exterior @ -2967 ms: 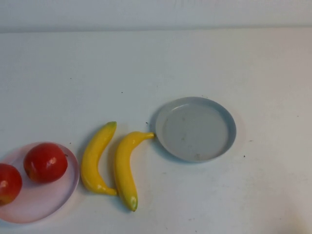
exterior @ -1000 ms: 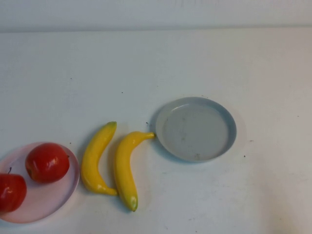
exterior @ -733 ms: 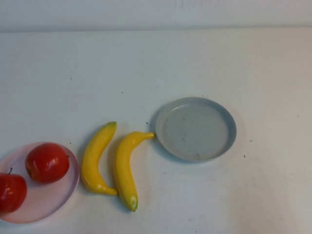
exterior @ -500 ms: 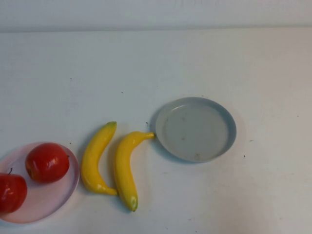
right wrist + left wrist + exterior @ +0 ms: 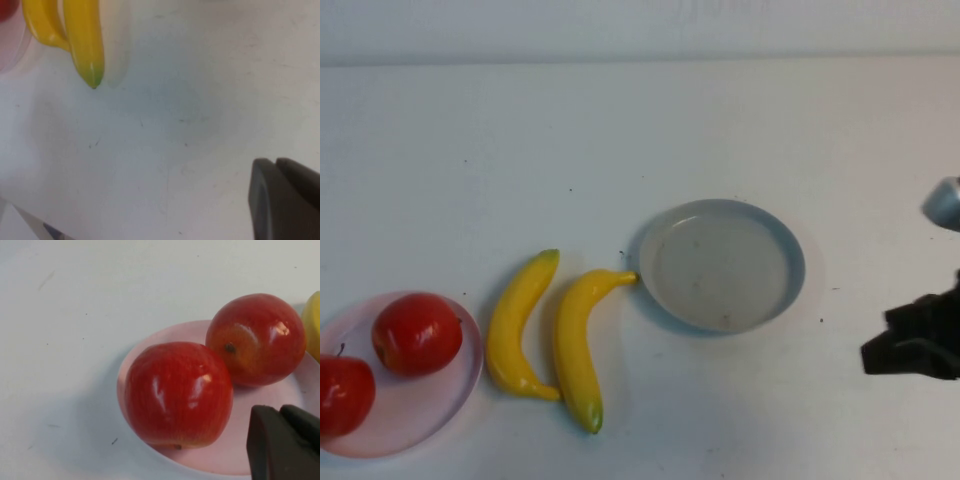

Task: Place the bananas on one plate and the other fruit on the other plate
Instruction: Put another type of fruit in the right plate

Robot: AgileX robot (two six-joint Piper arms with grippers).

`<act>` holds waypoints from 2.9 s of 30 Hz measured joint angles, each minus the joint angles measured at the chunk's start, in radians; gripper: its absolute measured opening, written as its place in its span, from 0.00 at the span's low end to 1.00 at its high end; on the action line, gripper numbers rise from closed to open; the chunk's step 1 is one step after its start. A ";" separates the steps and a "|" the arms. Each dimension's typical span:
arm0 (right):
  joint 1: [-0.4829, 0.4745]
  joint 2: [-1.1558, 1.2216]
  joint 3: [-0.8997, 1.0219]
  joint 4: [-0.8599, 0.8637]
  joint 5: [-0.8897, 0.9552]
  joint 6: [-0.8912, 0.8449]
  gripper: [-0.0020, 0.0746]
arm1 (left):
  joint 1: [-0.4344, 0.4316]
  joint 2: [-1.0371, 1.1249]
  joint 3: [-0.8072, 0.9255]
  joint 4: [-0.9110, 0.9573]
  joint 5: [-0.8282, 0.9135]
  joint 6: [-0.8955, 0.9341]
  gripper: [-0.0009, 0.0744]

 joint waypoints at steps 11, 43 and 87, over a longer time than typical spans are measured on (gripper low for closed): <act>0.443 0.428 -0.383 -0.184 -0.077 0.145 0.00 | 0.000 0.000 0.000 0.000 0.000 0.000 0.02; 0.602 1.212 -1.306 -0.420 0.214 0.431 0.56 | 0.000 0.000 0.000 0.003 0.000 0.000 0.02; 0.262 1.026 -1.037 -0.489 0.197 0.414 0.56 | 0.000 0.000 0.000 0.003 0.000 0.000 0.02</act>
